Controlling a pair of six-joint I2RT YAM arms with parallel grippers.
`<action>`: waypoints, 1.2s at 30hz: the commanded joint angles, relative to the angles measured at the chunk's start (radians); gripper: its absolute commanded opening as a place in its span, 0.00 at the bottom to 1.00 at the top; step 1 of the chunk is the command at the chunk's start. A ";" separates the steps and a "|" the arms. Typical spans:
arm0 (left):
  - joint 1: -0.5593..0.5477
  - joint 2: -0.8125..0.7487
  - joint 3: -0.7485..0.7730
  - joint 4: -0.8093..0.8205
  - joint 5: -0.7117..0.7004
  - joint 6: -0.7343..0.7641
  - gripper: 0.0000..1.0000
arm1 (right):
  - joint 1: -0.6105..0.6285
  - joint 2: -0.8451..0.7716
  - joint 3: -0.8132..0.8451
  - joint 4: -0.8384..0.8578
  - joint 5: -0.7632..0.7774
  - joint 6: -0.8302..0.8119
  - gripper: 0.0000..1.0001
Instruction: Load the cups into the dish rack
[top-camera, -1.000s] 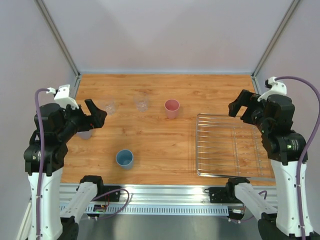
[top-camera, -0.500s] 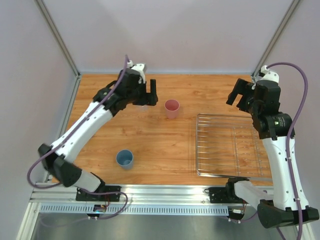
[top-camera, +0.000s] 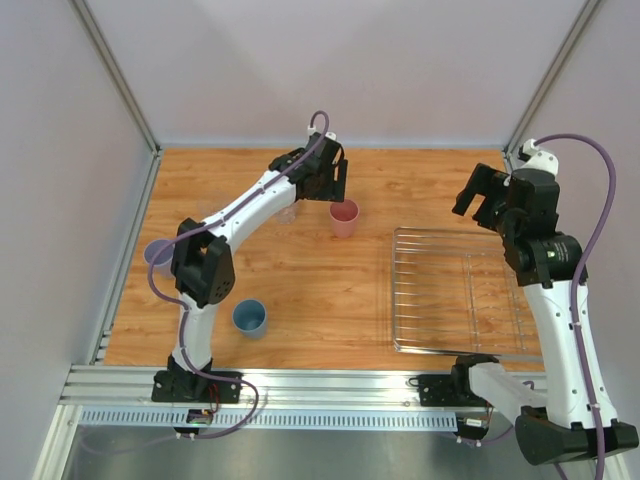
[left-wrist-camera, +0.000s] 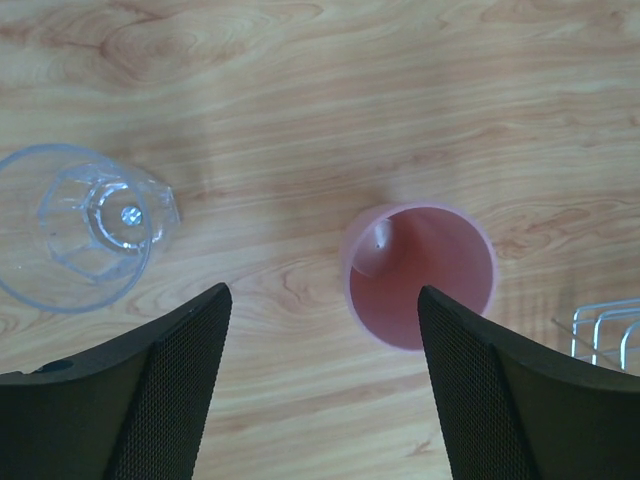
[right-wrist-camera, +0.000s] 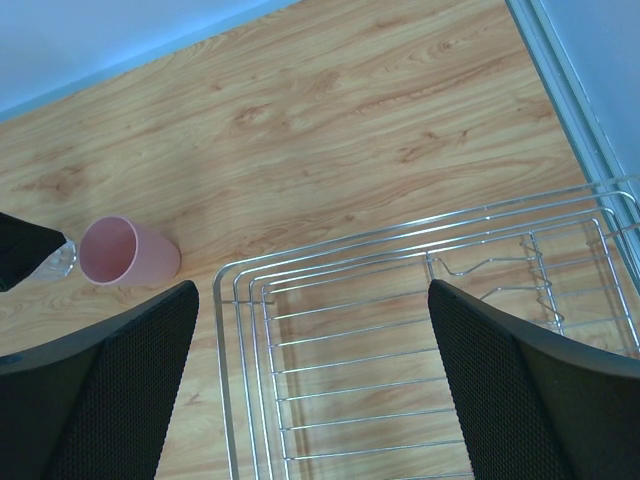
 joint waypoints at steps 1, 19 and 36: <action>-0.007 0.008 0.051 0.001 -0.001 0.005 0.83 | 0.002 -0.033 -0.018 0.032 0.025 0.031 1.00; -0.045 0.155 0.055 0.021 -0.066 -0.003 0.60 | 0.002 -0.004 -0.008 0.045 0.041 0.015 1.00; -0.044 0.008 -0.004 0.116 -0.037 -0.052 0.00 | 0.002 0.067 -0.008 0.144 -0.185 0.148 1.00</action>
